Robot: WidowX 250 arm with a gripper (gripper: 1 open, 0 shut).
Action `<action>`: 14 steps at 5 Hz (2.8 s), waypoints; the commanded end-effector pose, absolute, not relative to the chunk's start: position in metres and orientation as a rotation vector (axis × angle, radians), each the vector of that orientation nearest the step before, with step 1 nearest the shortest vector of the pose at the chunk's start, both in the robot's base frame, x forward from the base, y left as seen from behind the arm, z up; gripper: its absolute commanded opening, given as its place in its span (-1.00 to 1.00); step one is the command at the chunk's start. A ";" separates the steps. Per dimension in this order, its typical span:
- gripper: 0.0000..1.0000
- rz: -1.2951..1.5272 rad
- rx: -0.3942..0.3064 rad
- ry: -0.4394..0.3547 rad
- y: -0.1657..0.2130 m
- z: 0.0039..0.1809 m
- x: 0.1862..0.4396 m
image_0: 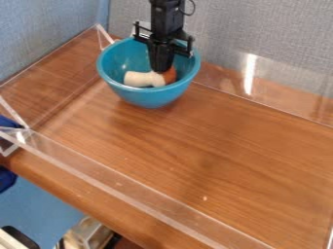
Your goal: Remove the mushroom from inside the blue bowl and put it on the table
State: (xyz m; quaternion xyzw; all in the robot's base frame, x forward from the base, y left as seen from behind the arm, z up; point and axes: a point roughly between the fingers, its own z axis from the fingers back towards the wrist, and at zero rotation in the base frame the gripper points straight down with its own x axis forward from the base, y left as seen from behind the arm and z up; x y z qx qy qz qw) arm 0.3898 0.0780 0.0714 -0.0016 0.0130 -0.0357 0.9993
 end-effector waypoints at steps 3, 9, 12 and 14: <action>-1.00 -0.072 0.020 -0.096 0.081 0.124 0.389; -1.00 -0.456 -0.053 -0.111 -0.050 0.136 0.363; -1.00 -0.641 -0.096 -0.067 -0.096 0.098 0.342; -1.00 -0.664 -0.115 -0.044 -0.085 0.075 0.349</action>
